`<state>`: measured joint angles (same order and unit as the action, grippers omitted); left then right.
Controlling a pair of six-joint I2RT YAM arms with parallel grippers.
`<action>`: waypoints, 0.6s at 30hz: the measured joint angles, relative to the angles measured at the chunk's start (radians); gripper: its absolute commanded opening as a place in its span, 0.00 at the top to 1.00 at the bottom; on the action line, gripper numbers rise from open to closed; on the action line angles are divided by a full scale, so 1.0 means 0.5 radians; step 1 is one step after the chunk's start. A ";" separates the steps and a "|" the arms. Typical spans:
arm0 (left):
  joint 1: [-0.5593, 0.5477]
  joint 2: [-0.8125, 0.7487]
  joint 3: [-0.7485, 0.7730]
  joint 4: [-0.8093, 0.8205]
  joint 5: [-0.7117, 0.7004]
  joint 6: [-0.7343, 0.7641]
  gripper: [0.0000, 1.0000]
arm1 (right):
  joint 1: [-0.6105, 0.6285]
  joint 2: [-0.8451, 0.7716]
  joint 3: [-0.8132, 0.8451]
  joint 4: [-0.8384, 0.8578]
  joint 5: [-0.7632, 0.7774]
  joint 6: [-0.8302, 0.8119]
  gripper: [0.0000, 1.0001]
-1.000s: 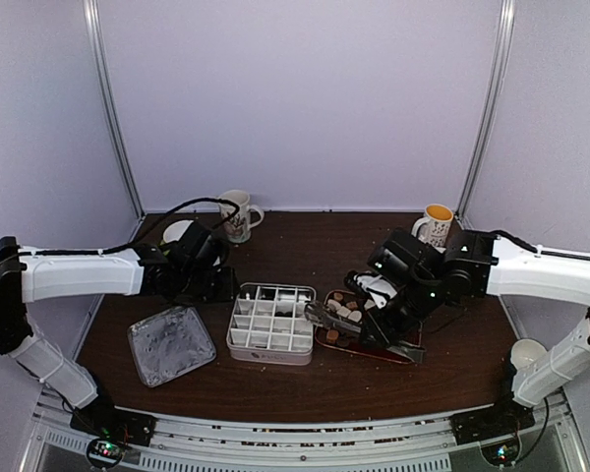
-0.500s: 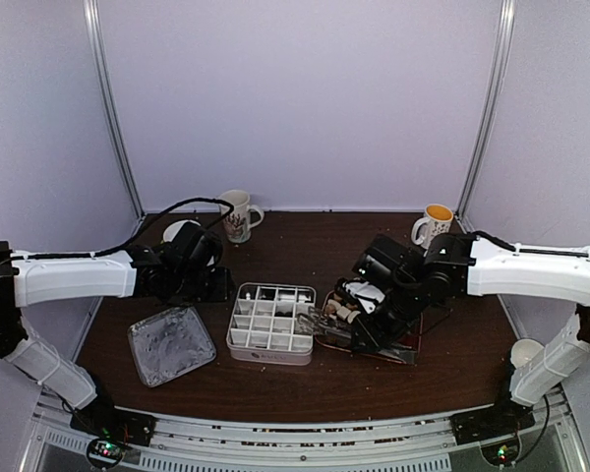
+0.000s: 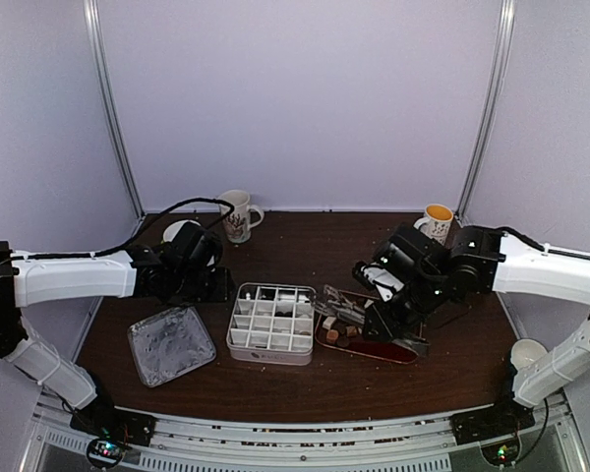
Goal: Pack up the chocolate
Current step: Pick up the fake chocolate from the plate.
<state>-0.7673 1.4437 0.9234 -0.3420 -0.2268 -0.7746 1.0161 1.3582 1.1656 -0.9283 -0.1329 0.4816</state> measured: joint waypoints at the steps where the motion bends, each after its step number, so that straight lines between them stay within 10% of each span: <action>1: 0.000 0.000 0.000 0.000 0.003 0.004 0.60 | -0.017 -0.046 -0.021 -0.007 0.012 0.007 0.64; 18: 0.000 0.043 0.000 0.011 0.062 0.013 0.60 | -0.082 -0.265 -0.497 -0.142 0.002 0.147 0.64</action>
<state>-0.7673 1.4654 0.9234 -0.3367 -0.1959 -0.7681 0.9749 1.2259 0.9169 -0.9993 -0.1322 0.5552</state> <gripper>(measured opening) 0.398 0.361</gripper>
